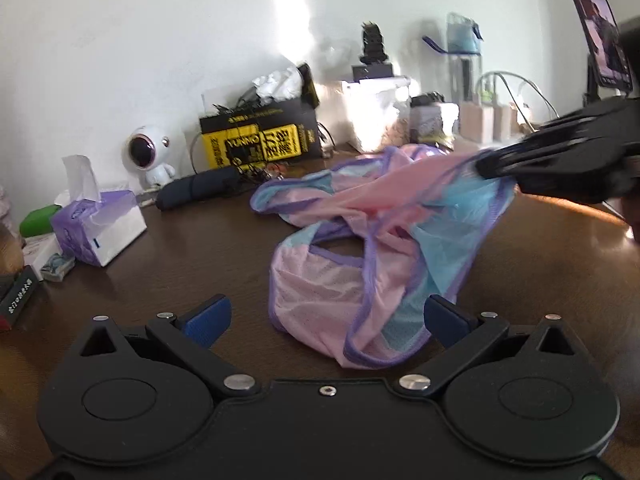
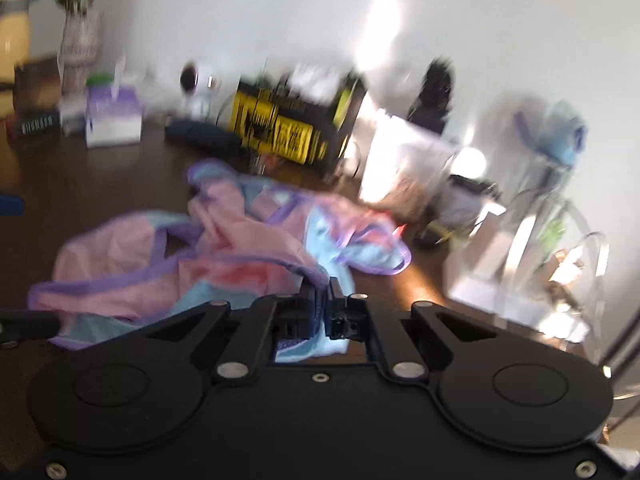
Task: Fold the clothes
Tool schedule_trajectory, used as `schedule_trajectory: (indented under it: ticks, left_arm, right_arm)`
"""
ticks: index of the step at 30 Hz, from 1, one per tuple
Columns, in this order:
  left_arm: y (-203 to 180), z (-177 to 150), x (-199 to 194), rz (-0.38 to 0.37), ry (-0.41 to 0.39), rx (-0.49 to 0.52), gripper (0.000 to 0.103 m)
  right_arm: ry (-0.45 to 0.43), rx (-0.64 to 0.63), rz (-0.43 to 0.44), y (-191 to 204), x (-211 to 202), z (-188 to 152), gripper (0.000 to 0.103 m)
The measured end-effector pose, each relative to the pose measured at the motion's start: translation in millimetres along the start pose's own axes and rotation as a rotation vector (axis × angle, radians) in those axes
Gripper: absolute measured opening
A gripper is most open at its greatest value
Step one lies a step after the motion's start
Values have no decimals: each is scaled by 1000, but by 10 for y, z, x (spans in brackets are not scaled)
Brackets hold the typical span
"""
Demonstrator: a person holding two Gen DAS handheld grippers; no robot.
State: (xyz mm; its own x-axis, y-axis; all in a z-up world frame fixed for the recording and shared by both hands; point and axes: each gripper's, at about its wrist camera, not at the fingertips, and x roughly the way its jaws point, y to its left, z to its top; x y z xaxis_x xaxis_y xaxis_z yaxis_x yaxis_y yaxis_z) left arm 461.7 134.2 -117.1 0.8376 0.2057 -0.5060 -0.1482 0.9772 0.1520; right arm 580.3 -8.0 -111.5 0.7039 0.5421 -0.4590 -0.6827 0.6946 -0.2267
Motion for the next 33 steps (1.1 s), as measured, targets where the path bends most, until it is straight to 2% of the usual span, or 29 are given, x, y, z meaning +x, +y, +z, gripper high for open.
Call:
schedule_trajectory:
  ticks: [2, 5, 9, 12, 13, 18, 21, 22, 23, 24, 26, 30, 31, 33]
  left_arm:
    - [-65, -2, 53, 8, -4, 10, 103]
    - [-201, -30, 97, 33, 8, 77, 103]
    - [-443, -110, 64, -11, 33, 218, 103]
    - [-564, -150, -117, -137, 52, 257, 103]
    - [-607, -180, -239, -212, 37, 280, 103]
    - [-840, -284, -407, -289, -37, 456, 103]
    - [-927, -274, -397, -369, -24, 487, 101]
    - [-954, -269, -394, -395, -19, 496, 97]
    - [-965, -258, -390, -416, -16, 500, 86]
    - [-975, -245, -383, -434, -12, 501, 80]
    - [-967, -207, -299, -428, 33, 451, 51]
    - [-847, -144, -160, -428, 71, 347, 35]
    - [-823, -147, -130, -417, 76, 339, 24]
    - [-799, -155, -111, -405, 76, 319, 20]
  right_arm:
    - [-45, -16, -12, -25, -350, -24, 6]
    - [-83, 4, -20, -146, -861, -158, 6]
    - [-66, 37, 4, -250, -1297, -415, 6]
    - [-26, 88, 28, -305, -1524, -656, 7]
    - [-13, 98, 28, -319, -1559, -713, 7]
    - [46, 137, 66, -388, -1765, -1073, 10]
    - [53, 152, 80, -391, -1818, -1169, 12]
    - [52, 158, 81, -400, -1835, -1196, 12]
    - [53, 165, 84, -412, -1839, -1213, 12]
    - [56, 173, 86, -429, -1841, -1231, 12]
    - [62, 187, 89, -466, -1826, -1252, 12]
    - [70, 202, 100, -520, -1807, -1294, 12]
    - [72, 205, 104, -531, -1802, -1302, 12]
    - [73, 212, 108, -539, -1793, -1312, 12]
